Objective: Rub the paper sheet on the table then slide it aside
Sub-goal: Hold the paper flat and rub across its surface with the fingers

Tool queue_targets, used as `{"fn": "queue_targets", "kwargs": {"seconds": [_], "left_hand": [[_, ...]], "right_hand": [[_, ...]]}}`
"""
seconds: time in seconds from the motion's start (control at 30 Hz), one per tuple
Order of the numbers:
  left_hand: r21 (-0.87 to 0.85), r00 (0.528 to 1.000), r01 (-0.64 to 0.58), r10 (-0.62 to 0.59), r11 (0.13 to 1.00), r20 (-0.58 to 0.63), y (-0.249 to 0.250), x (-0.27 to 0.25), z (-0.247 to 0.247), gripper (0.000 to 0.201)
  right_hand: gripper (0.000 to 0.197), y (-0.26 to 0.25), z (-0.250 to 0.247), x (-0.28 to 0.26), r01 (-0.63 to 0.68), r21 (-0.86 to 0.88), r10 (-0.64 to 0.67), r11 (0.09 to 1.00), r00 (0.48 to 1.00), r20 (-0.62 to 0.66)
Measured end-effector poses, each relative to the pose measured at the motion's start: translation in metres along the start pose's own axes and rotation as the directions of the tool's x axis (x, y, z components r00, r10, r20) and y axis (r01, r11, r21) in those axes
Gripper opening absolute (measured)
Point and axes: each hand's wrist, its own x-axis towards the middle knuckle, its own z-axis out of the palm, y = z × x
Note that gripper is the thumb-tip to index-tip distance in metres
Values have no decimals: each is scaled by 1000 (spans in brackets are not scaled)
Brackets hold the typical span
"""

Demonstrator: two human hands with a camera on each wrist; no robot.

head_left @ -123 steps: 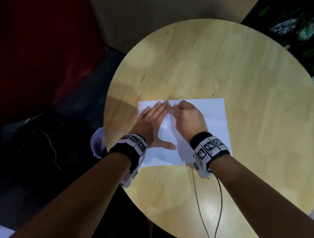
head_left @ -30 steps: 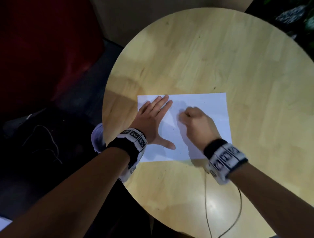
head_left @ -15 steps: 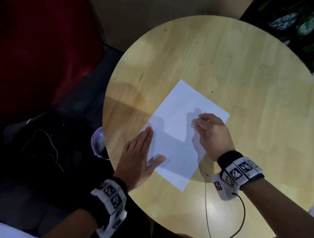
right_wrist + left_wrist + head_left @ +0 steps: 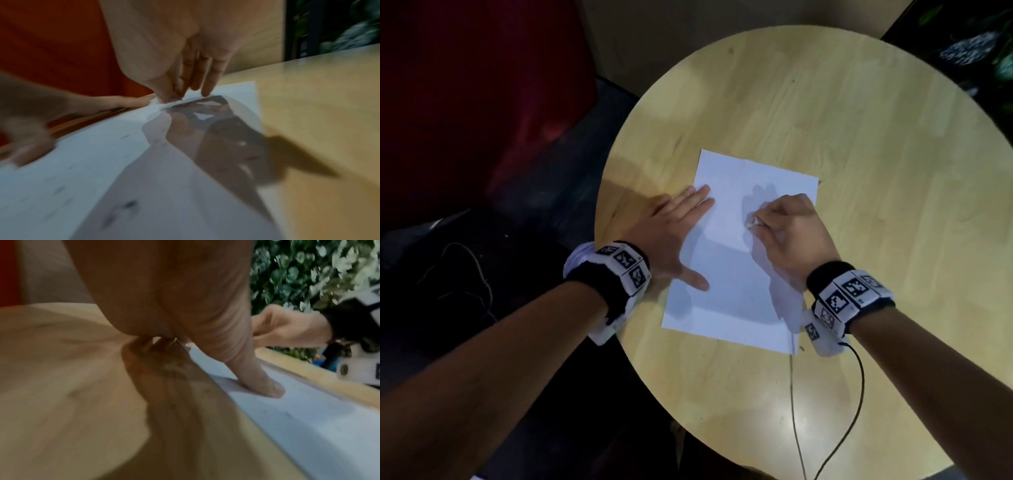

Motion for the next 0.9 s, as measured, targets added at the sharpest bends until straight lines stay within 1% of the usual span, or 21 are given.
{"fn": "queue_targets", "kwargs": {"seconds": [0.1,0.13,0.17,0.23,0.27,0.3,0.33,0.37,0.43,0.47,0.5,0.53,0.57,0.63,0.67,0.7,0.73,0.8,0.87,0.9], "left_hand": [[113,1000,1,2,994,-22,-4,2,6,151],[125,1000,9,-7,992,-17,-4,2,8,154],[129,1000,16,-15,992,-9,-4,3,10,157],[130,1000,11,-11,991,-4,-4,5,11,159],[126,1000,7,-6,992,-6,-4,5,11,160],[118,1000,4,-4,993,-6,-4,4,11,160],[111,1000,2,-2,994,-4,-4,4,11,160],[111,1000,2,-1,994,-6,-4,4,12,159],[133,1000,0,3,991,-19,-5,4,12,160],[140,1000,-1,4,990,-23,-5,4,12,160],[139,1000,0,3,990,-20,-5,3,11,160],[134,1000,2,0,991,-11,-4,3,10,160],[122,1000,2,-1,993,-3,-4,3,10,160],[96,1000,2,-3,995,4,-3,3,9,160],[92,1000,5,-5,996,9,-2,3,8,160],[94,1000,6,-7,996,12,-2,3,7,160],[101,1000,6,-7,995,9,-2,3,7,160],[122,1000,9,-8,993,-9,-2,3,8,160],[143,1000,10,-8,990,-16,-3,3,9,160],[154,1000,12,-10,988,-17,-4,2,9,161]], "right_hand": [[13,-32,14,4,118,-46,-112,992,987,112],[14,-37,18,11,128,-50,-122,990,986,113],[15,-39,22,21,105,-58,-99,993,991,90],[14,-37,26,40,29,-70,-28,997,1000,4],[13,-38,27,43,9,-74,-12,997,999,-36],[11,-40,29,36,23,-73,-27,997,998,-52],[8,-46,31,20,58,-57,-60,997,998,-25],[8,-53,32,-3,104,-28,-103,994,994,39],[14,-70,30,-52,201,53,-207,978,964,168],[17,-72,26,-61,233,72,-244,970,941,235],[17,-68,23,-53,251,55,-256,967,927,274],[16,-63,20,-32,219,2,-210,976,931,298],[14,-57,19,-6,171,-59,-149,984,950,274],[7,-44,17,45,84,-105,-71,991,990,126],[6,-42,17,59,43,-97,-38,994,997,61],[5,-44,19,59,29,-98,-26,995,999,35],[5,-49,23,46,31,-104,-25,994,998,55],[8,-65,26,-2,50,-104,-30,993,983,181],[20,-80,22,-55,119,-4,-113,993,954,278],[24,-82,19,-65,164,35,-167,986,937,307]]}}
